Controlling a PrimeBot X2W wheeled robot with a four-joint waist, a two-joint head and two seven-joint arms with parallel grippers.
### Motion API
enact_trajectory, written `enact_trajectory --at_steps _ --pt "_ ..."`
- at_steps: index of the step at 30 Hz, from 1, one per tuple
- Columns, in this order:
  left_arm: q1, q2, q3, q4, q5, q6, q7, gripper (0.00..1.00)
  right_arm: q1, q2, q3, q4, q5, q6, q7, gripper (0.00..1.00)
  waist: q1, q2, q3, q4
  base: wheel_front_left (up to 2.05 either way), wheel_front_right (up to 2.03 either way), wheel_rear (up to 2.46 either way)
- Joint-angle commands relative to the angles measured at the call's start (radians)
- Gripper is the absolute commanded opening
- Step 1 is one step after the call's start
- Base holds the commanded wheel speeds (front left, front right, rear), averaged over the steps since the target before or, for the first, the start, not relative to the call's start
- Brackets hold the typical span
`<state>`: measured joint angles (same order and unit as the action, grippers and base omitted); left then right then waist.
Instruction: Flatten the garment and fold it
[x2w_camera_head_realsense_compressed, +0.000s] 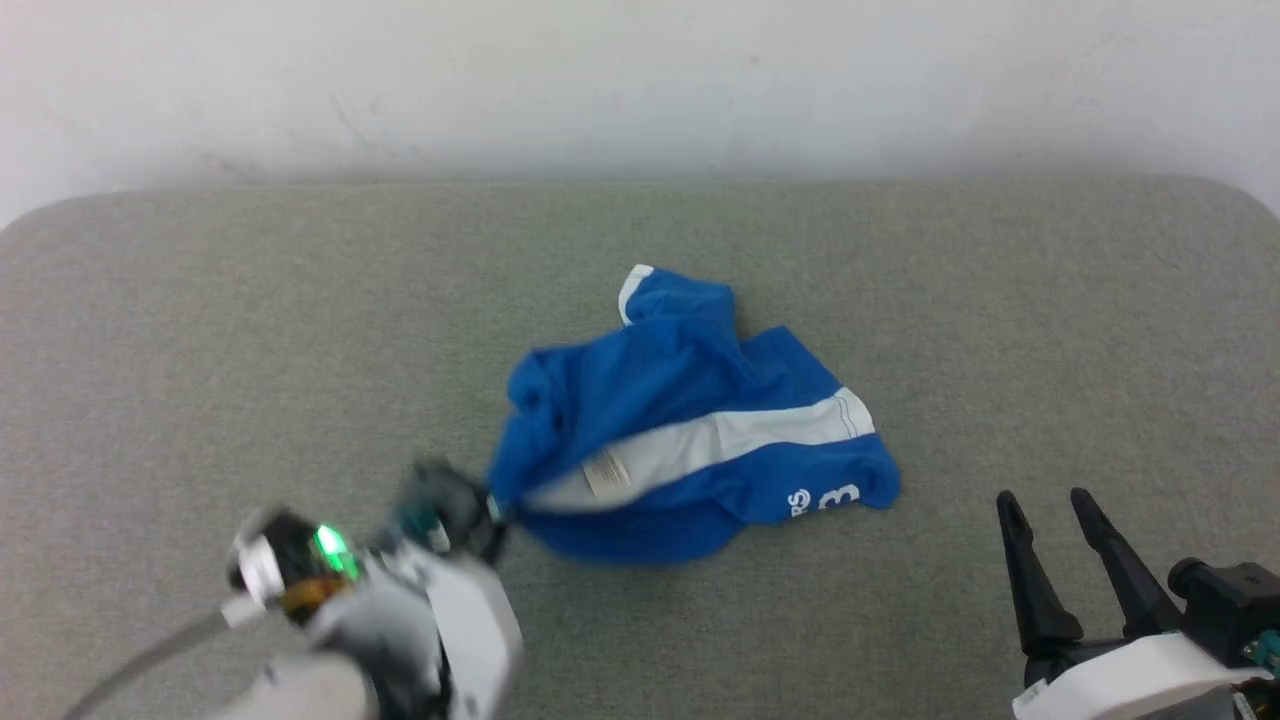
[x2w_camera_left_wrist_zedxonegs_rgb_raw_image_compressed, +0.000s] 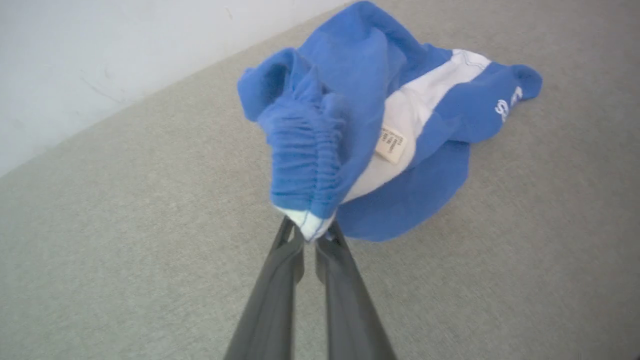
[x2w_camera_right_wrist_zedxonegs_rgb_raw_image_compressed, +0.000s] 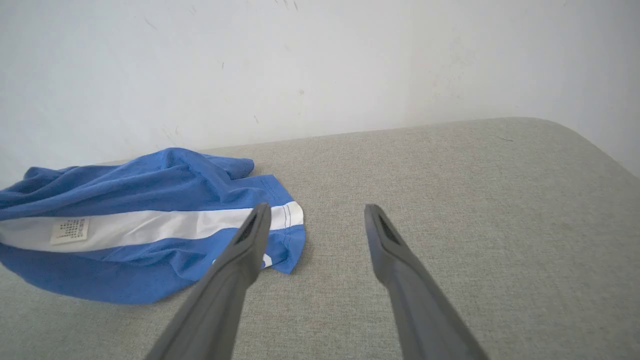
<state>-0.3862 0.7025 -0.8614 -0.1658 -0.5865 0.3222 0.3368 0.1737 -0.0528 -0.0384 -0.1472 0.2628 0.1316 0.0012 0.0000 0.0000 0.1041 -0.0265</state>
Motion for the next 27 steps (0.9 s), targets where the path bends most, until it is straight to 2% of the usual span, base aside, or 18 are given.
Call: enact_trajectory --at_steps 1,4,8,13,14,15,18,23,27 --pt "0.058 0.009 -0.036 -0.033 0.02 0.017 0.015 0.0 0.011 0.003 -0.001 -0.002 0.003 -0.001 0.005 1.0 0.0 0.0 -0.015 0.016 0.0 0.0 0.0" --pt "0.133 0.003 -0.107 -0.052 0.03 0.022 0.042 0.0 0.016 0.003 0.0 -0.003 0.001 -0.001 0.011 1.0 0.0 0.0 -0.018 0.023 0.0 0.0 0.0" --pt "0.206 -0.042 -0.187 -0.004 0.02 0.004 0.058 0.0 0.015 0.003 0.003 -0.006 -0.002 -0.001 0.017 1.0 0.0 0.0 -0.019 0.028 0.0 0.0 0.0" --pt "0.245 -0.089 -0.218 0.08 -0.013 -0.021 0.045 0.0 0.014 0.003 0.006 -0.008 -0.004 -0.001 0.022 1.0 0.0 0.0 -0.024 0.028 0.0 0.0 0.0" --pt "0.251 -0.103 -0.211 0.087 -0.024 -0.021 0.026 0.32 0.016 0.003 0.006 -0.009 -0.004 -0.001 0.023 1.0 0.0 0.0 -0.027 0.028 0.0 0.0 0.0" --pt "0.259 -0.119 -0.195 0.084 -0.041 -0.016 0.0 1.0 0.019 0.003 0.004 -0.01 -0.005 -0.001 0.024 1.0 0.0 0.0 -0.029 0.029 0.0 0.0 0.0" --pt "0.246 -0.129 -0.133 0.033 -0.044 0.017 -0.079 1.0 0.03 0.003 -0.006 -0.016 -0.005 -0.001 0.027 1.0 0.0 0.0 -0.037 0.034 0.0 0.0 0.0" --pt "0.182 -0.098 -0.001 -0.078 -0.035 0.079 -0.166 1.0 0.04 0.003 -0.01 -0.025 0.002 -0.001 0.028 1.0 0.0 0.0 -0.041 0.04 0.0 0.0 0.0" --pt "0.084 -0.087 0.059 -0.043 -0.045 0.056 -0.163 1.0 0.028 0.003 -0.002 -0.029 0.007 -0.001 0.026 1.0 0.0 0.0 -0.027 0.041 0.0 0.0 0.0"
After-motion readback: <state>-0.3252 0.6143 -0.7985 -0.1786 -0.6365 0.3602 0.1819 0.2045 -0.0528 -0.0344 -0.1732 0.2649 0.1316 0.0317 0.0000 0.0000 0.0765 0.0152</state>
